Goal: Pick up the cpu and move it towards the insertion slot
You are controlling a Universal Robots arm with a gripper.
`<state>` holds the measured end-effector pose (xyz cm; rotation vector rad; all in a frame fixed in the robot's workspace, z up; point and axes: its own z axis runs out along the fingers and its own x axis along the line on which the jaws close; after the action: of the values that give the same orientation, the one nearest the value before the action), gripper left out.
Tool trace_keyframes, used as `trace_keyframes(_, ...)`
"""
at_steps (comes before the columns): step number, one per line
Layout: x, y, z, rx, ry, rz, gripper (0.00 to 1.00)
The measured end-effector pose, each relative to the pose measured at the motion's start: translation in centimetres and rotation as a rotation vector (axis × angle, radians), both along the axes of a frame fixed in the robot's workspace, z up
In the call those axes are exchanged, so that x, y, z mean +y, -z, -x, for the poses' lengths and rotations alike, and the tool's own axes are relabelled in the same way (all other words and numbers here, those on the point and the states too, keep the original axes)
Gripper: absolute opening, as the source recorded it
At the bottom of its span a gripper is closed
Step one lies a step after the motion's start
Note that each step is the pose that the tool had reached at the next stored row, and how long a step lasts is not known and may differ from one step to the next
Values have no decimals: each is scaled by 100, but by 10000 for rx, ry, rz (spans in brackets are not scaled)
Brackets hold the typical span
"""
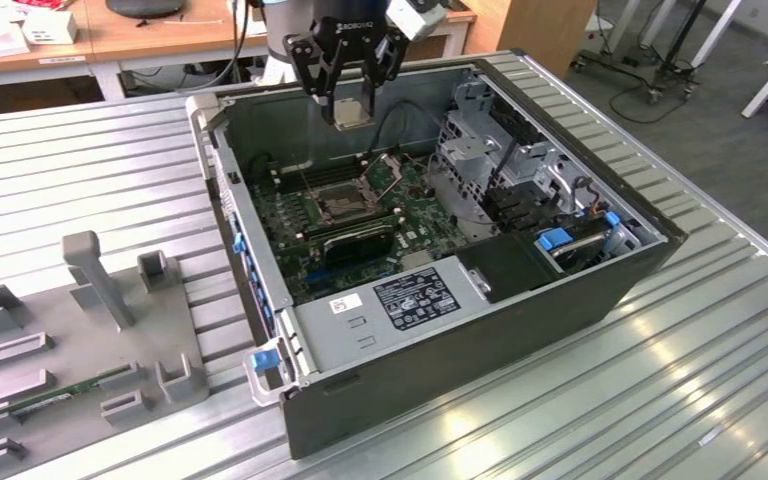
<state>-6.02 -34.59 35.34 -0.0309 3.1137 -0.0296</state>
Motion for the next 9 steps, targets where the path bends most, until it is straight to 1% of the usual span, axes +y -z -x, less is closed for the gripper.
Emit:
trace_keyframes(2, 21, 21, -40, -1, 2, -2, 55)
trace_keyframes(4, 25, 41, -77, -1, 0, -3, 55)
trace_keyframes(9, 25, 117, -96, -1, 2, -2, 55)
